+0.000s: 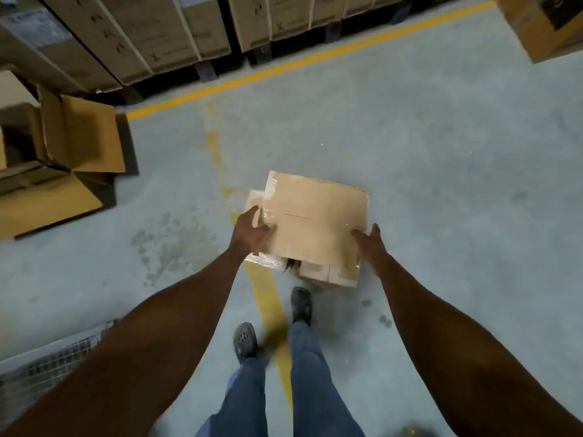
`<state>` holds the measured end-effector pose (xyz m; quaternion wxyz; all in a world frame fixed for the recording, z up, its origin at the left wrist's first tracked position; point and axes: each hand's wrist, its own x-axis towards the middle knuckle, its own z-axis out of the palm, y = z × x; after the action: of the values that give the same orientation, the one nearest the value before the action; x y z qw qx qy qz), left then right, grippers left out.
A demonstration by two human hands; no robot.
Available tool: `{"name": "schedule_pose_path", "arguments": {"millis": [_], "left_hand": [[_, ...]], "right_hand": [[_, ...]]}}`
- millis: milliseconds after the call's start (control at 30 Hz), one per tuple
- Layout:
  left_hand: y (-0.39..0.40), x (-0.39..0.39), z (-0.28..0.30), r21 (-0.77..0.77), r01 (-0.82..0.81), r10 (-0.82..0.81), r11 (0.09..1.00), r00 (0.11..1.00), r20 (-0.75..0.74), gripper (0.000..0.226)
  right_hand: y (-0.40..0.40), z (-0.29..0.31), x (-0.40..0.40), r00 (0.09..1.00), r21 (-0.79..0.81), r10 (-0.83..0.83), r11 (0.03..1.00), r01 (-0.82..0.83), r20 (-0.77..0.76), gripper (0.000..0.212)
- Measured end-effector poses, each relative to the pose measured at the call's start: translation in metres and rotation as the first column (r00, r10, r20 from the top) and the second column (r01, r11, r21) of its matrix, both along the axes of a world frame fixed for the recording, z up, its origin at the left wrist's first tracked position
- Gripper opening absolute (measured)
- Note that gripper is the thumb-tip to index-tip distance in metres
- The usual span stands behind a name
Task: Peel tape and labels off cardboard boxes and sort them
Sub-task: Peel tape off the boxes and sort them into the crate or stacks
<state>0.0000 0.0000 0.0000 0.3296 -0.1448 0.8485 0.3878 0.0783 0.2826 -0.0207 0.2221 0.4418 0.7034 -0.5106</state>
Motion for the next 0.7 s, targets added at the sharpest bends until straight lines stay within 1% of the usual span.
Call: {"name": "schedule_pose_path", "arguments": {"millis": [33,100,133,200,267,367,433,500,533,567,633,667,700], "left_hand": [[0.005,-0.006,-0.004,0.008,-0.002,0.002,1.000,1.000,-0.014,0.071],[0.009,-0.015,-0.016,-0.003,0.005,-0.005,1.000,1.000,0.020,0.072],[0.011,-0.020,-0.026,-0.014,0.000,0.000,1.000,0.998,0.061,0.073],[0.012,-0.028,-0.045,-0.015,-0.011,0.013,1.000,0.994,0.113,0.082],[0.010,-0.034,-0.067,0.002,-0.012,0.011,1.000,0.988,0.156,0.095],[-0.004,-0.040,-0.123,0.040,-0.016,0.009,0.999,0.984,0.176,0.115],[-0.014,-0.043,-0.156,0.096,-0.066,0.045,0.993,0.976,0.214,0.123],[-0.015,-0.042,-0.156,0.154,-0.101,0.064,0.983,0.971,0.230,0.119],[-0.012,-0.040,-0.144,0.181,-0.108,0.065,0.978,0.971,0.229,0.113],[-0.007,-0.038,-0.131,0.208,-0.121,0.074,0.971,0.972,0.221,0.104],[-0.002,-0.032,-0.118,0.247,-0.147,0.099,0.958,0.976,0.196,0.088],[0.000,-0.028,-0.111,0.263,-0.170,0.125,0.950,0.976,0.181,0.084],[0.000,-0.025,-0.105,0.279,-0.195,0.148,0.940,0.973,0.179,0.083]], "right_hand": [[0.000,-0.006,-0.006,1.000,-0.003,-0.018,1.000,0.018,-0.004,0.074],[0.003,-0.017,-0.016,0.999,-0.036,-0.029,0.999,0.028,-0.017,0.065],[0.004,-0.024,-0.020,0.999,-0.060,-0.027,0.998,0.026,-0.021,0.061],[0.007,-0.033,-0.027,0.999,-0.078,-0.039,0.996,0.036,-0.034,0.059],[0.013,-0.042,-0.029,0.995,-0.118,-0.051,0.992,0.040,-0.090,0.063],[0.026,-0.068,-0.026,0.990,-0.169,-0.023,0.986,0.000,-0.137,0.076],[0.035,-0.087,-0.025,0.987,-0.201,0.017,0.978,-0.050,-0.163,0.074],[0.039,-0.099,-0.026,0.983,-0.206,0.062,0.974,-0.098,-0.172,0.071],[0.042,-0.107,-0.026,0.979,-0.232,0.070,0.966,-0.115,-0.193,0.072],[0.040,-0.109,-0.027,0.980,-0.248,0.045,0.964,-0.093,-0.194,0.078],[0.035,-0.097,-0.029,0.991,-0.257,-0.049,0.966,0.016,-0.123,0.108],[0.032,-0.087,-0.028,0.991,-0.262,-0.067,0.964,0.035,-0.115,0.115],[0.030,-0.080,-0.026,0.989,-0.280,-0.059,0.960,0.020,-0.135,0.108]]}}
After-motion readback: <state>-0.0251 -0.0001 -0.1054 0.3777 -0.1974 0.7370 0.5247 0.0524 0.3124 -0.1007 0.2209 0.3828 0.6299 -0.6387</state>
